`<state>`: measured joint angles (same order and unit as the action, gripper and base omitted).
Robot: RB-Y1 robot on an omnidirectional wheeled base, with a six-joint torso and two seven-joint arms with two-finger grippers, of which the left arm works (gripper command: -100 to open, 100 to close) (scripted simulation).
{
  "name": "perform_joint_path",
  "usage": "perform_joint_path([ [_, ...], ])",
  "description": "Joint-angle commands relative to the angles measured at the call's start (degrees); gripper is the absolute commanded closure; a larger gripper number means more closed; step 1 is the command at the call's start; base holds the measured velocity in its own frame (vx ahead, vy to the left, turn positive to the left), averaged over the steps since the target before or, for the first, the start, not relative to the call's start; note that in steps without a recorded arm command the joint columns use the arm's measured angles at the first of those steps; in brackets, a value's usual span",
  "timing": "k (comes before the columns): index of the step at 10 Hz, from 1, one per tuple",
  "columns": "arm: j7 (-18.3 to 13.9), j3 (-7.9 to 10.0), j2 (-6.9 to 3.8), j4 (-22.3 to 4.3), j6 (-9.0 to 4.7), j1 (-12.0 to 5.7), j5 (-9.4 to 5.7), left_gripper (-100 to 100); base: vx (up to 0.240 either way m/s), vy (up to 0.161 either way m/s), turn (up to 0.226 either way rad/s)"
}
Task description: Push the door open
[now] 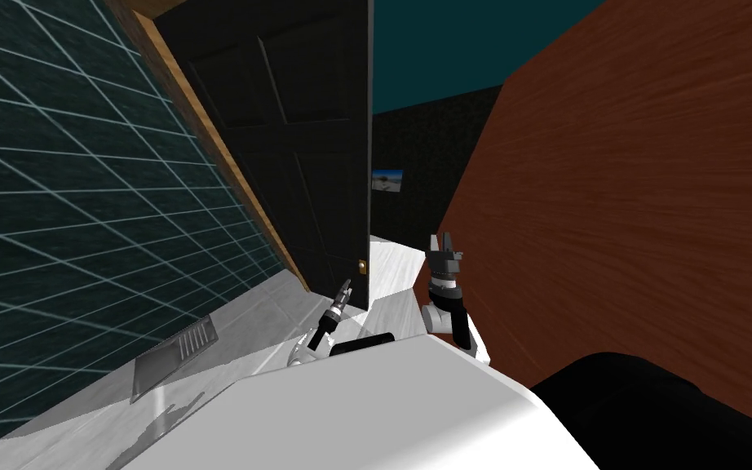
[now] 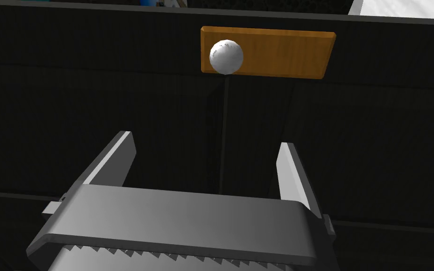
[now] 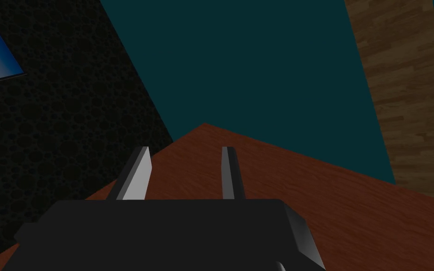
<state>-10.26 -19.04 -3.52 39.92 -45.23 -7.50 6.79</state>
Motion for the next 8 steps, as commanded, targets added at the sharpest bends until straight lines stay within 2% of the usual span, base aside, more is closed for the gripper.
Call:
perform_joint_path([
  [1,0.00,0.00,0.00,0.00,0.00,0.00,0.00,-100,-0.099,0.007,0.003],
  [3,0.25,0.23,-0.18,-0.13,-0.21,0.10,-0.09,-100,0.120,-0.056,-0.027],
  [8,0.96,0.84,0.01,-0.65,-0.91,0.17,-0.31,-100,0.179,-0.083,-0.023],
])
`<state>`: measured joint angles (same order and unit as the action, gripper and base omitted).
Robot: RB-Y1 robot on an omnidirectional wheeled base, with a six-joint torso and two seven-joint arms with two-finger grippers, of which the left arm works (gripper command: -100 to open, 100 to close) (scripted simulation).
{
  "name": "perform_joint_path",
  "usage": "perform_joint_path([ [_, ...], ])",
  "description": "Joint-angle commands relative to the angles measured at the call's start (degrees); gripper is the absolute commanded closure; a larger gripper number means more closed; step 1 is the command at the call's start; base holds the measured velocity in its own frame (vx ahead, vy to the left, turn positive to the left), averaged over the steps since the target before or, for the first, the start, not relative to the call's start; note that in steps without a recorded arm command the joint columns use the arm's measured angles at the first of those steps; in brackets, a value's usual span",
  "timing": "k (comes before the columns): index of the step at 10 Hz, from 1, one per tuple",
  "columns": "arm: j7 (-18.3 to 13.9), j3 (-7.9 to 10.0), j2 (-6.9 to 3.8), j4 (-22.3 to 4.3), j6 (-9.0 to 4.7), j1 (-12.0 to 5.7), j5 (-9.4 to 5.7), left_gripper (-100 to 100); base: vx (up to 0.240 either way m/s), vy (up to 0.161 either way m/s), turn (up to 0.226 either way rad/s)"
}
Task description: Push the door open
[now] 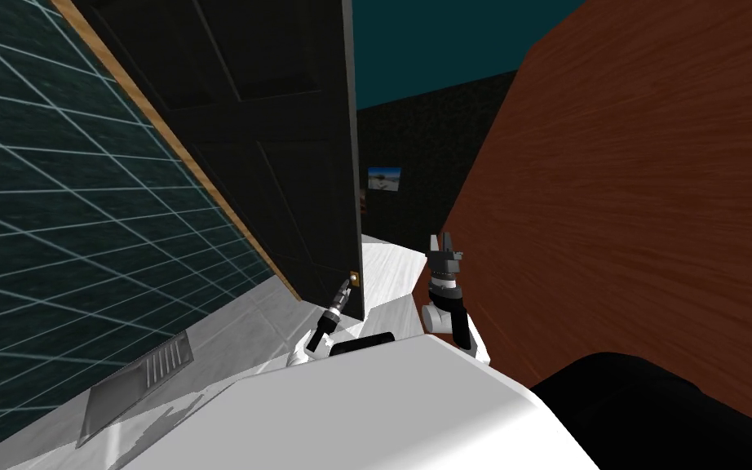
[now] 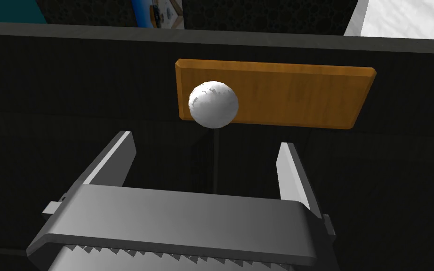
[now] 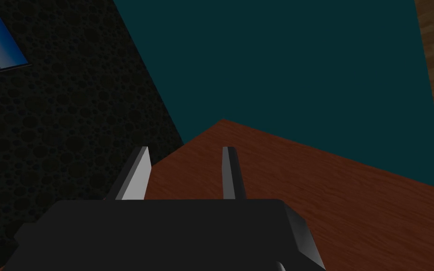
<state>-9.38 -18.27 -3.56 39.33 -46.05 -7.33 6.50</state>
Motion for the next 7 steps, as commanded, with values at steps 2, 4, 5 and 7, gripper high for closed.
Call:
perform_joint_path([
  [2,0.39,0.34,0.41,-0.30,-0.40,0.04,-0.12,-100,0.175,-0.080,-0.024],
  [4,0.40,0.35,0.46,-0.26,-0.37,0.06,-0.13,-100,0.143,-0.040,-0.005],
  [5,0.40,0.35,0.46,-0.26,-0.37,0.06,-0.13,100,-0.023,0.001,-0.001],
  [7,0.40,0.35,0.46,-0.26,-0.37,0.06,-0.13,100,-0.026,0.008,-0.009],
])
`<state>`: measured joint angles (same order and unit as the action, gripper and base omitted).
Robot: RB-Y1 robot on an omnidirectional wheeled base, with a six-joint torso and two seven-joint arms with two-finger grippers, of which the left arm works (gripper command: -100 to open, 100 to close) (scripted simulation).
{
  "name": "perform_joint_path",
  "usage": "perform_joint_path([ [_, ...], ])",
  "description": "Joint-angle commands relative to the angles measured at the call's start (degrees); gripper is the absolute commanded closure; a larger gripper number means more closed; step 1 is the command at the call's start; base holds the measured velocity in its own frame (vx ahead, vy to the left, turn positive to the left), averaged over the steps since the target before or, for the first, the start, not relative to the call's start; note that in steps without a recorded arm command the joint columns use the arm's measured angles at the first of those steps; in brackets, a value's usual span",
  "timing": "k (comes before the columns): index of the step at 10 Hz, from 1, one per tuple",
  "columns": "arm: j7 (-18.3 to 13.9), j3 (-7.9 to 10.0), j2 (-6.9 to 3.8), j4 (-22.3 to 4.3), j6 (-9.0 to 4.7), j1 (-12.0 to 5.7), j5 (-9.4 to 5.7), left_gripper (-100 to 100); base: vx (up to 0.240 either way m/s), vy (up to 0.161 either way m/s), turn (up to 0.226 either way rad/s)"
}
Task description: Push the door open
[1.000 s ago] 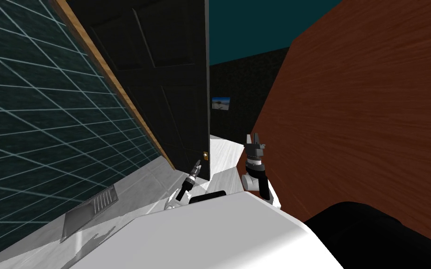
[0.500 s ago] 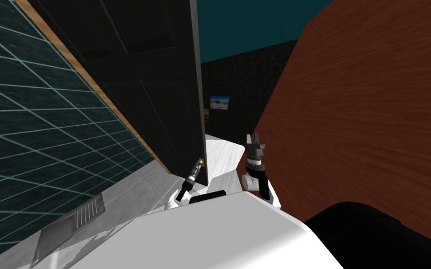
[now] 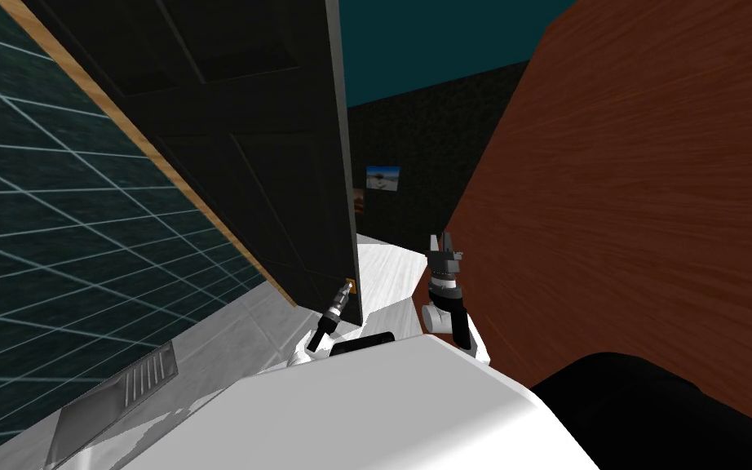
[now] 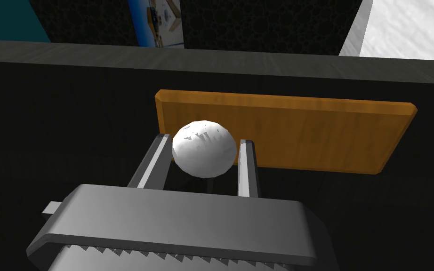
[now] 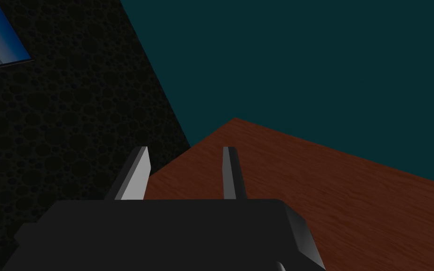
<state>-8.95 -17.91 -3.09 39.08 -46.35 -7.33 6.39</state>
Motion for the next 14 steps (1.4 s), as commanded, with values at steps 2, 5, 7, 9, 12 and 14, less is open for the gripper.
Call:
perform_joint_path([
  [2,-0.03,0.00,0.00,0.00,-0.07,0.06,-0.01,100,-0.009,0.003,0.004],
  [5,0.78,1.08,-0.56,-0.23,0.16,0.09,-0.49,100,0.082,-0.031,0.025],
  [7,1.71,2.37,-0.94,-0.36,0.27,0.00,-1.07,100,0.185,-0.080,0.066],
  [9,2.63,3.65,-1.16,-0.49,0.37,-0.08,-1.64,100,0.250,-0.027,0.083],
  [12,1.89,2.82,-1.03,0.20,0.90,0.27,-1.47,-100,-0.156,-0.025,0.037],
  [14,1.66,2.73,-0.64,0.55,1.22,0.35,-1.59,-100,-0.242,0.013,0.041],
])
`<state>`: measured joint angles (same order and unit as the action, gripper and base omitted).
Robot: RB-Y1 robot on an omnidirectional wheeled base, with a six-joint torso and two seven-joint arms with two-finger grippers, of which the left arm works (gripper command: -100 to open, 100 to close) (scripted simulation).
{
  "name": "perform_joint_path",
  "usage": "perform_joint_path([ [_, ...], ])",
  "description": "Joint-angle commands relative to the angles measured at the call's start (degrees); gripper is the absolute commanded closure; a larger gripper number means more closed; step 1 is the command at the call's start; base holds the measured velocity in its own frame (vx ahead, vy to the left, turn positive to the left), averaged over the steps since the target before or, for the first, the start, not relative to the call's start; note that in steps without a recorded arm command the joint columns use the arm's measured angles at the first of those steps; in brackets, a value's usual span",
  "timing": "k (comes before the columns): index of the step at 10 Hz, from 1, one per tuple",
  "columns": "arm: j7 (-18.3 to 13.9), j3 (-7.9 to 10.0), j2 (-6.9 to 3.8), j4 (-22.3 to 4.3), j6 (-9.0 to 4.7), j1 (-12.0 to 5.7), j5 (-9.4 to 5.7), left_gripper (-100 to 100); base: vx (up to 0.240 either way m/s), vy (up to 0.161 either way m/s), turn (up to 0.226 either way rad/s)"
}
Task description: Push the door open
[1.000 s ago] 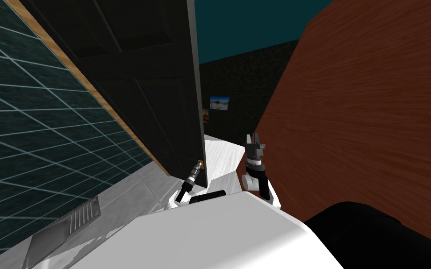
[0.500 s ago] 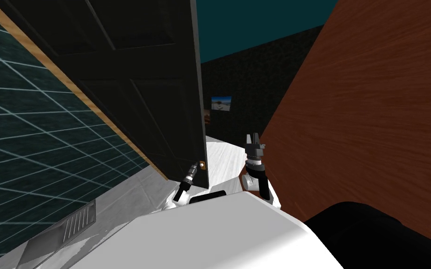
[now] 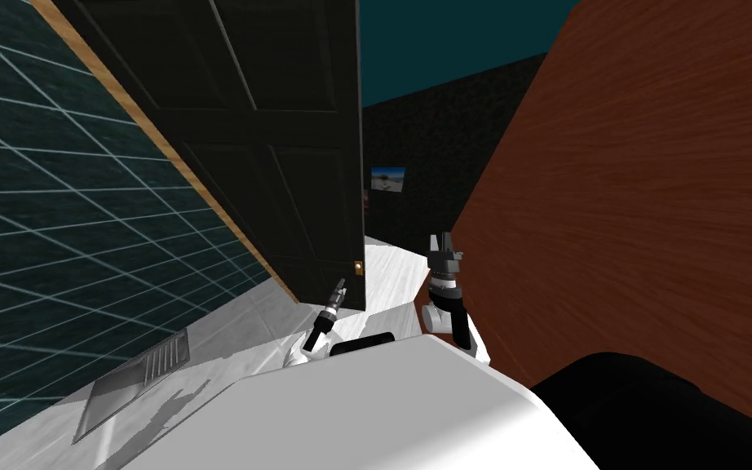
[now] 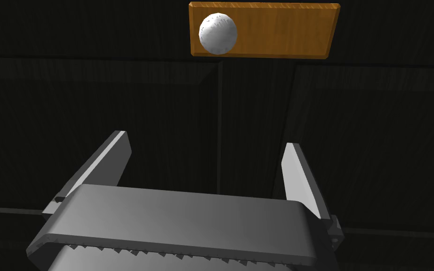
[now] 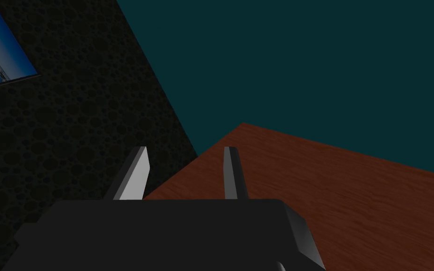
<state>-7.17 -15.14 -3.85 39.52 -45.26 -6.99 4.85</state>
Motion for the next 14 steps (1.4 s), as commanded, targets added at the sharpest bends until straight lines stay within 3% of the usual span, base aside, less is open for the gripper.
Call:
perform_joint_path([
  [1,-0.25,-0.08,0.48,0.30,0.30,0.05,-0.11,-100,-0.250,0.025,0.053],
  [2,-0.35,-0.11,0.88,0.45,0.45,0.08,-0.16,-100,-0.235,0.010,0.042],
  [4,-0.09,0.06,0.50,0.38,0.23,0.19,-0.18,-100,-0.021,-0.022,-0.016],
  [9,0.52,0.63,0.41,-0.06,-0.48,0.23,-0.38,-100,0.195,-0.073,-0.020],
  [14,1.23,1.29,1.21,-0.58,-1.33,0.28,-0.63,-100,0.188,-0.092,-0.027],
])
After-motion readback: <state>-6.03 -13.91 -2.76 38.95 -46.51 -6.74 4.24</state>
